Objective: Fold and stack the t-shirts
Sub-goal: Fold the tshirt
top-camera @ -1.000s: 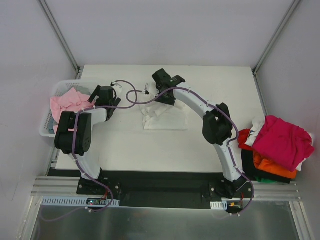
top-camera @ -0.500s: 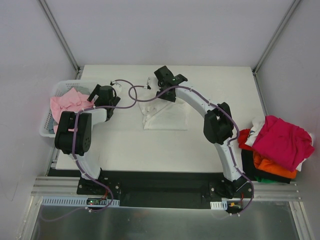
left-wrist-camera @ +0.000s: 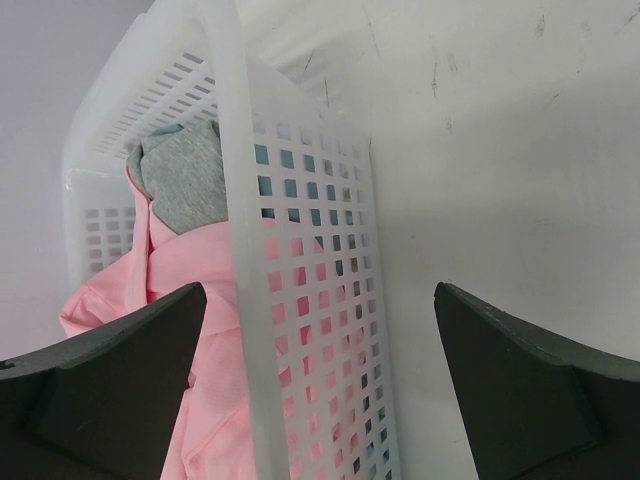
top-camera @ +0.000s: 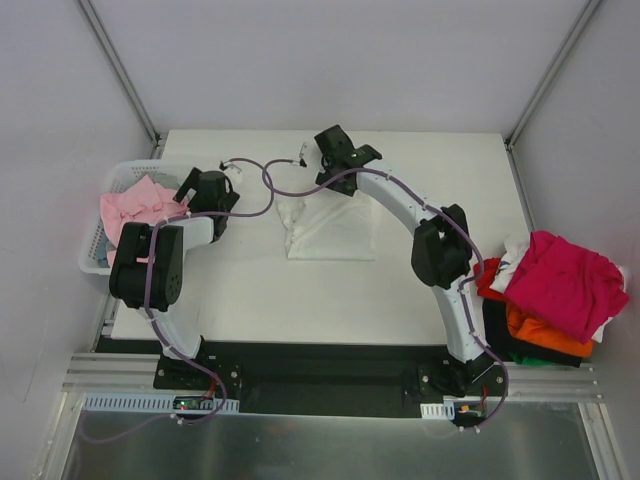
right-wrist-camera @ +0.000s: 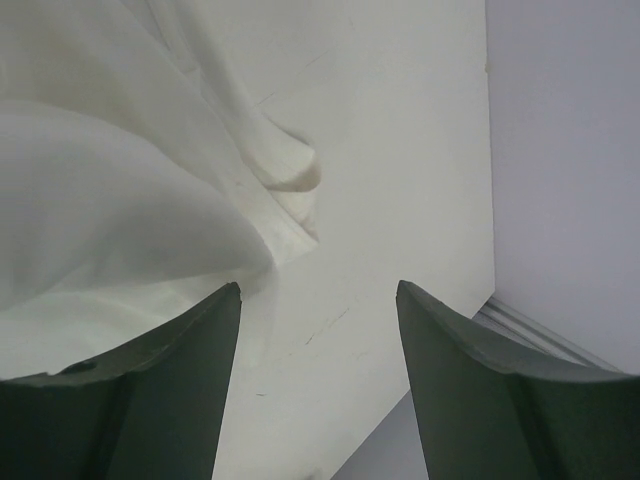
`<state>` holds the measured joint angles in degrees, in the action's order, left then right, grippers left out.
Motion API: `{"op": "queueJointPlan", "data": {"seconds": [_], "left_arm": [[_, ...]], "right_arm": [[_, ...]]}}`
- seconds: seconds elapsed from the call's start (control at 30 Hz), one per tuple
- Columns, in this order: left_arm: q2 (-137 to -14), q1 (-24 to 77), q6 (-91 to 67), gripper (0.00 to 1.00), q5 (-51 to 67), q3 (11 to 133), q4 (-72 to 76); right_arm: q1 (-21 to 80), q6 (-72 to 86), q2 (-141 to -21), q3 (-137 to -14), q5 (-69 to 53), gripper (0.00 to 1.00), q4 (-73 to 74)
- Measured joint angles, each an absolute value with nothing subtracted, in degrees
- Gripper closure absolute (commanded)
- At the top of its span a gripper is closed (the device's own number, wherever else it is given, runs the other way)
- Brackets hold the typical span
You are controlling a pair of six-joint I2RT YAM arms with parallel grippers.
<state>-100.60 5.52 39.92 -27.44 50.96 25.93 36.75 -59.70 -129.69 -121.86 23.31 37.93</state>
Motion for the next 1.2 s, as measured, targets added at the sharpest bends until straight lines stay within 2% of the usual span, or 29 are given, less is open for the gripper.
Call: {"op": "queueJointPlan", "data": {"seconds": [0.17,0.4,0.73,1.2], "left_arm": [[-100.6,5.52,40.07,0.01,-27.62,50.96,26.39],[-100.6,4.73,39.64,0.01,-27.7,51.24,26.41],[-100.49,-1.8,32.73,0.01,-24.58,58.17,20.36],[-98.39,-2.35,30.65,0.01,-22.48,56.25,19.44]], "right_arm": [[38.35,-57.36,-125.21,-117.03,21.71,0.33,39.07],[42.57,-54.83,-120.7,-116.33,19.97,0.32,40.4],[43.94,-51.79,-119.74,-111.9,13.47,0.3,41.34],[42.63,-51.79,-132.4,-119.35,9.34,0.27,40.1]]}}
